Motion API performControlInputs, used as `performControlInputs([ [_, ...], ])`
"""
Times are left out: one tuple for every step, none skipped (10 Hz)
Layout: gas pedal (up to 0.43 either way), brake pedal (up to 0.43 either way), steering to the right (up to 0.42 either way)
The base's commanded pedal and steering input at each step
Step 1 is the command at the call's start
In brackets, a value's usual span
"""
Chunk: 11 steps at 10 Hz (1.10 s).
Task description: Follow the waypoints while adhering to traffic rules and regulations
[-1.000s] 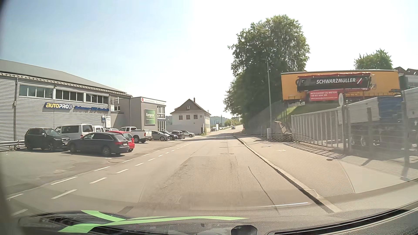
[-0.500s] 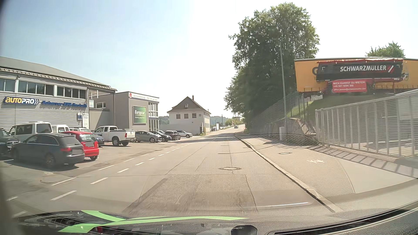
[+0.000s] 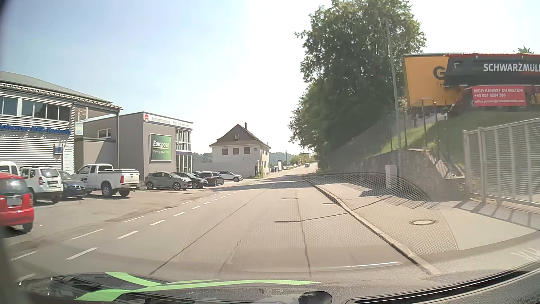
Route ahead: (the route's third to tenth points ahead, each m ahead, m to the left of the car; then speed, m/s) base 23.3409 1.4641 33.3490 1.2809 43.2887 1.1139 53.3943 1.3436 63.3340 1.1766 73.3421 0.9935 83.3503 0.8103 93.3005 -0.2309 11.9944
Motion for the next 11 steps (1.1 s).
performControlInputs([
  [0.000, 0.000, -0.001],
  [0.000, 0.000, -0.001],
  [0.000, 0.000, -0.001],
  [0.000, 0.000, -0.001],
  [0.000, 0.000, -0.001],
  [0.000, 0.000, -0.001],
  [0.008, 0.000, -0.001],
  [0.008, 0.000, -0.001],
  [0.020, 0.000, -0.001],
  [0.039, 0.000, -0.001],
  [0.039, 0.000, -0.001],
])
